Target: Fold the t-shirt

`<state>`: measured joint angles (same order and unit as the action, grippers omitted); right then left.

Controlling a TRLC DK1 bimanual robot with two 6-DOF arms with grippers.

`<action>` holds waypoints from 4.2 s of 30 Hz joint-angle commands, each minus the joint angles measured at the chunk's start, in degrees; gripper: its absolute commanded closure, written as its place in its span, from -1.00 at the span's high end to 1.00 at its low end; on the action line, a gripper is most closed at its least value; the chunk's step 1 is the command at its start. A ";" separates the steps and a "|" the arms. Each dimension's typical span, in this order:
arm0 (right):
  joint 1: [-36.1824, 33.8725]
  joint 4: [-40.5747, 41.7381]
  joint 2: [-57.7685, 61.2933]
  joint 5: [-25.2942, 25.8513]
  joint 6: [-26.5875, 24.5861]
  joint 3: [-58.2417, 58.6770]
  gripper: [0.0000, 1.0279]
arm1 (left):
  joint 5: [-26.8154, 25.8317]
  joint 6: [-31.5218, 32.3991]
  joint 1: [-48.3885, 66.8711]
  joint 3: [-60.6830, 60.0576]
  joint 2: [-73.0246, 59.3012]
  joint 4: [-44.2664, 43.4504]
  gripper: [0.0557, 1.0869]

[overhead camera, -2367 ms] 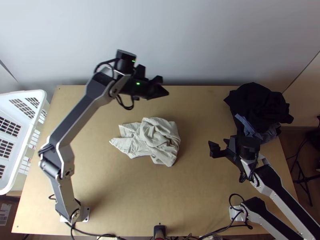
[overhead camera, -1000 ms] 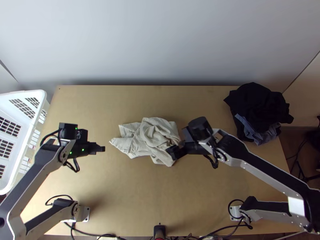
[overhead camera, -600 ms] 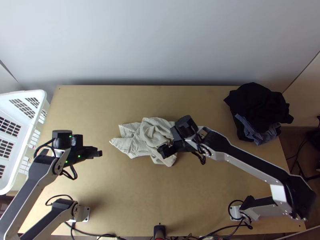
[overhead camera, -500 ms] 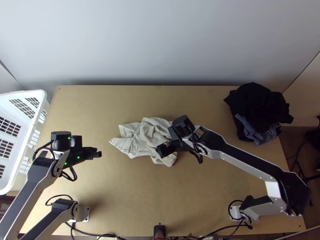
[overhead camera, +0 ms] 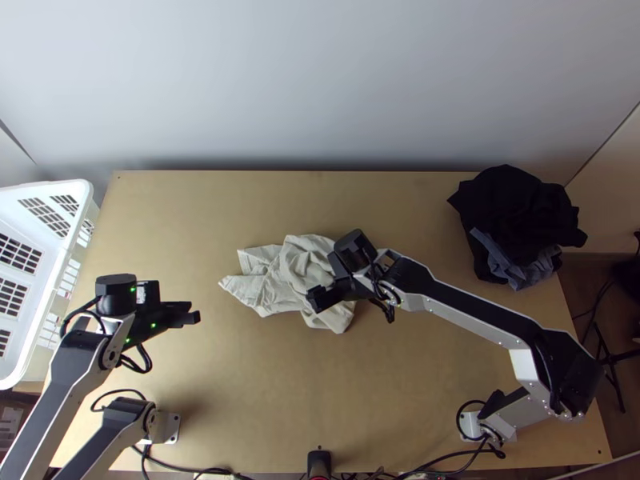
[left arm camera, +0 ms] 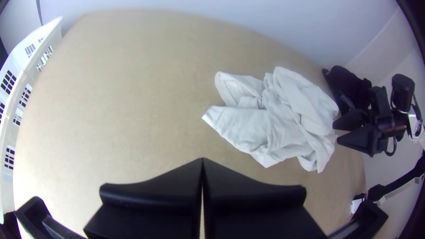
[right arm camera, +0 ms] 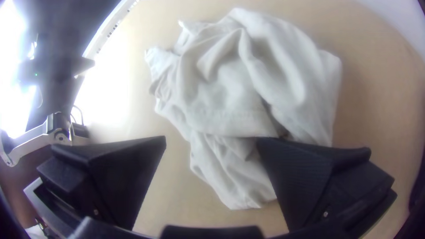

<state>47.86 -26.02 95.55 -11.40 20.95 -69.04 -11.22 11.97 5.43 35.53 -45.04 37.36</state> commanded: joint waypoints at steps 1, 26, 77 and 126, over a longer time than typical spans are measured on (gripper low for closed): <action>-0.83 -0.26 -2.47 0.41 -0.38 2.33 0.87 | 0.06 -0.28 -0.16 -0.55 2.32 -0.01 -0.93; -1.36 -0.61 3.33 3.58 -3.99 0.04 0.15 | 0.15 -1.77 -0.95 -3.10 3.11 -0.45 -0.93; -3.38 -22.41 0.43 17.64 -8.12 -64.03 -0.94 | 4.63 11.32 32.36 11.93 -33.45 -19.52 -0.93; -7.60 -24.87 -4.58 17.73 -6.71 -61.39 -0.94 | 28.89 5.00 52.93 25.12 -60.87 -44.22 0.57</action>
<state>40.25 -50.81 91.15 6.22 13.89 -130.43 17.06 16.03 57.80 57.41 -99.96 -5.74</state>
